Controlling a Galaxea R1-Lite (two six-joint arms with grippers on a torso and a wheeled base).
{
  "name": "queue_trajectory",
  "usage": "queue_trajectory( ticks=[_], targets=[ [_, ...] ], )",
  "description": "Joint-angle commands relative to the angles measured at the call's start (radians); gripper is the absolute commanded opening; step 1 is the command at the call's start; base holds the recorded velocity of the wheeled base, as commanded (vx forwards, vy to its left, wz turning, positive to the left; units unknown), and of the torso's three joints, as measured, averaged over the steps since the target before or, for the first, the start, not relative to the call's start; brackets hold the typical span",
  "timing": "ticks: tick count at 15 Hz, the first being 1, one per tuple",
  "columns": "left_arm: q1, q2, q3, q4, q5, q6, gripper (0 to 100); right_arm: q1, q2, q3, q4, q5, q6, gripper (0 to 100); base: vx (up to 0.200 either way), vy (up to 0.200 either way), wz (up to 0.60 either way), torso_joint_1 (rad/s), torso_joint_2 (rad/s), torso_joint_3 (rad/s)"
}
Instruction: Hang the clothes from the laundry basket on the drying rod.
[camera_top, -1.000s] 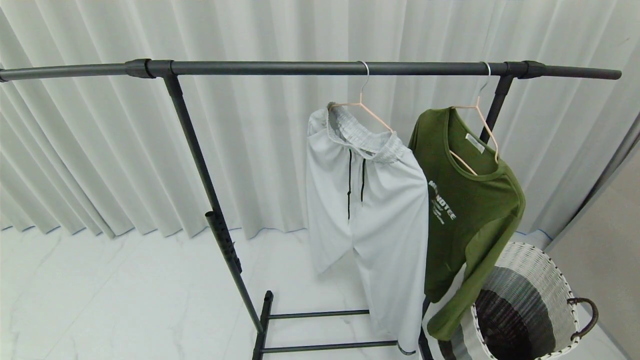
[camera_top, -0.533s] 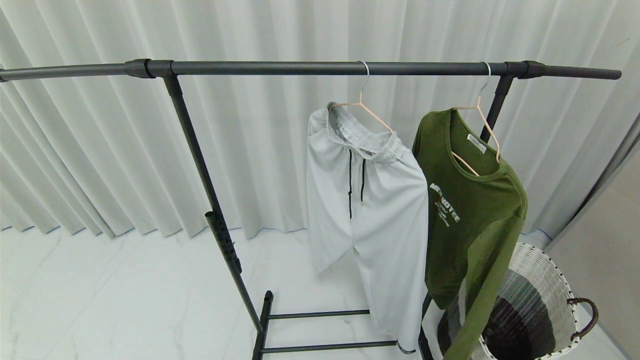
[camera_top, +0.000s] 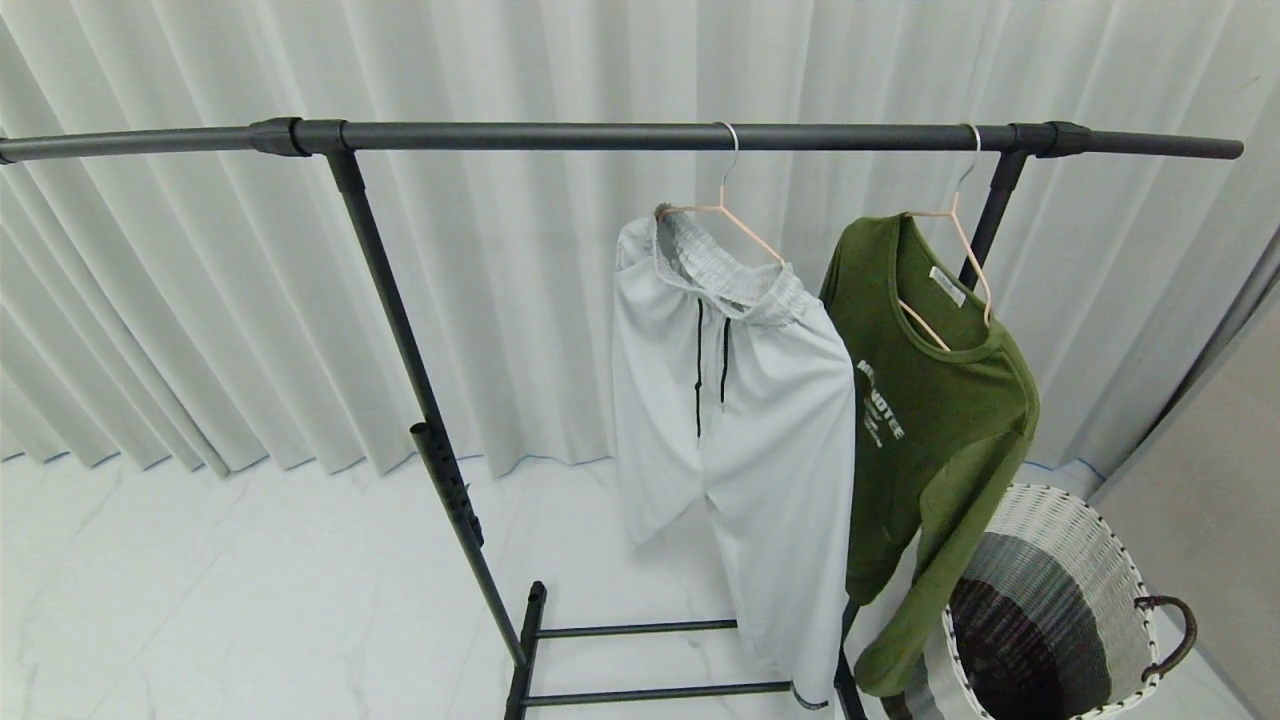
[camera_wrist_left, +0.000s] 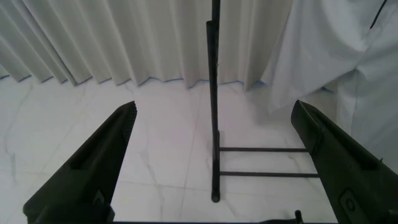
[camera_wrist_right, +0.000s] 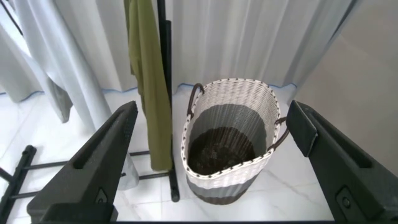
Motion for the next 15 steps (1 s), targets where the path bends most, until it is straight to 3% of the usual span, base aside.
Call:
queue_trajectory(
  ticks=[1, 4, 6, 9, 15],
  targets=[
    [0.0, 0.005, 0.0, -0.001, 0.0, 0.001, 100, 0.0, 0.0, 0.0, 0.0, -0.001, 0.001, 100, 0.0, 0.0, 0.0, 0.0, 0.0, 0.0],
    [-0.035, 0.004, 0.0, 0.001, 0.0, 0.007, 100, 0.002, 0.0, 0.0, 0.001, -0.001, 0.002, 100, 0.0, 0.0, 0.0, 0.0, 0.0, 0.0],
    [-0.178, -0.016, 0.0, 0.004, 0.0, 0.015, 100, 0.002, 0.002, 0.0, 0.001, -0.001, -0.004, 100, 0.0, 0.0, 0.0, 0.0, 0.0, 0.0],
    [-0.126, -0.091, 0.0, 0.004, 0.0, 0.01, 100, 0.002, 0.0, 0.0, 0.001, -0.001, 0.002, 100, 0.0, 0.0, 0.0, 0.0, 0.0, 0.0],
    [-0.123, -0.091, 0.0, 0.004, 0.0, -0.001, 100, 0.002, 0.0, 0.0, 0.001, -0.001, 0.002, 100, 0.0, 0.0, 0.0, 0.0, 0.0, 0.0]
  ],
)
